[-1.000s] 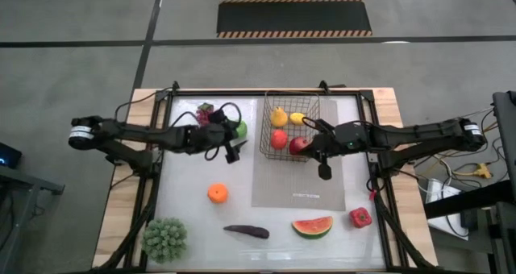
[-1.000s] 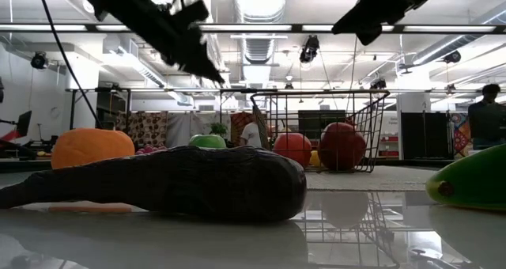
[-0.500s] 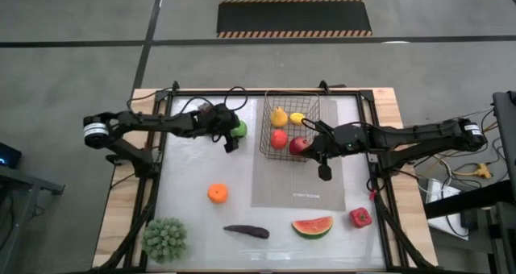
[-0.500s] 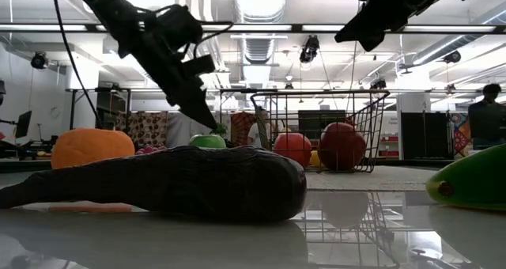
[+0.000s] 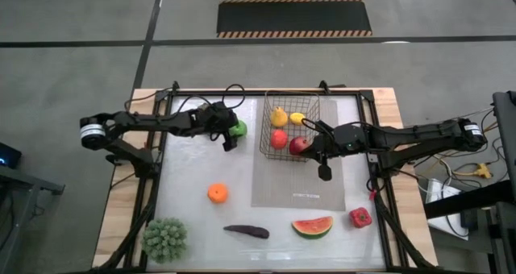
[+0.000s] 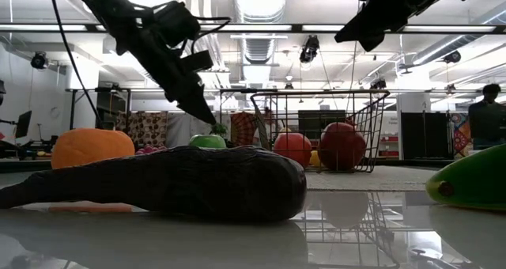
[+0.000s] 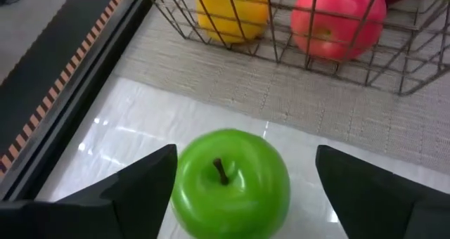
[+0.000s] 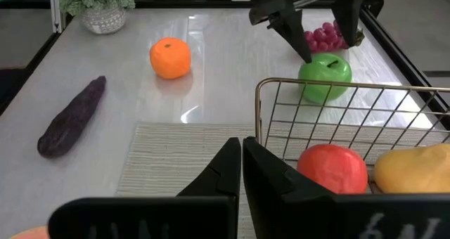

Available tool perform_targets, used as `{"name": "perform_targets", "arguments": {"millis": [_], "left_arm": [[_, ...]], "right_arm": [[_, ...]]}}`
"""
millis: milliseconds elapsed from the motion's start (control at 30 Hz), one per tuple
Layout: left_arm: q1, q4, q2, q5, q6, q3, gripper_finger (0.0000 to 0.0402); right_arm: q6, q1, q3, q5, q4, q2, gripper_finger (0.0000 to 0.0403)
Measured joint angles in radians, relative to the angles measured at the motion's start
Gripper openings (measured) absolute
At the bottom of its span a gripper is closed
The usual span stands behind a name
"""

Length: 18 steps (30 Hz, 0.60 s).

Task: Build produce basket
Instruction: Put the green apple into the wire basket

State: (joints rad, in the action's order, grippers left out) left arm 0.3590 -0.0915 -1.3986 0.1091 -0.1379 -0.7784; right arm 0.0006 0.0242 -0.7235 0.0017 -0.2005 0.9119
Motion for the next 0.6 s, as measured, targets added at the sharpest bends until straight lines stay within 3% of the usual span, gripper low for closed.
{"name": "perform_targets", "arguments": {"millis": [233,600], "left_arm": [[0.000,-0.008,0.003,-0.002,0.008,0.000,0.0395],[0.015,0.037,0.004,0.004,-0.002,0.076,0.0374]], "right_arm": [[0.000,0.000,0.000,0.000,0.000,0.000,0.0009],[0.007,0.000,0.000,0.000,-0.001,0.000,0.0009]]}}
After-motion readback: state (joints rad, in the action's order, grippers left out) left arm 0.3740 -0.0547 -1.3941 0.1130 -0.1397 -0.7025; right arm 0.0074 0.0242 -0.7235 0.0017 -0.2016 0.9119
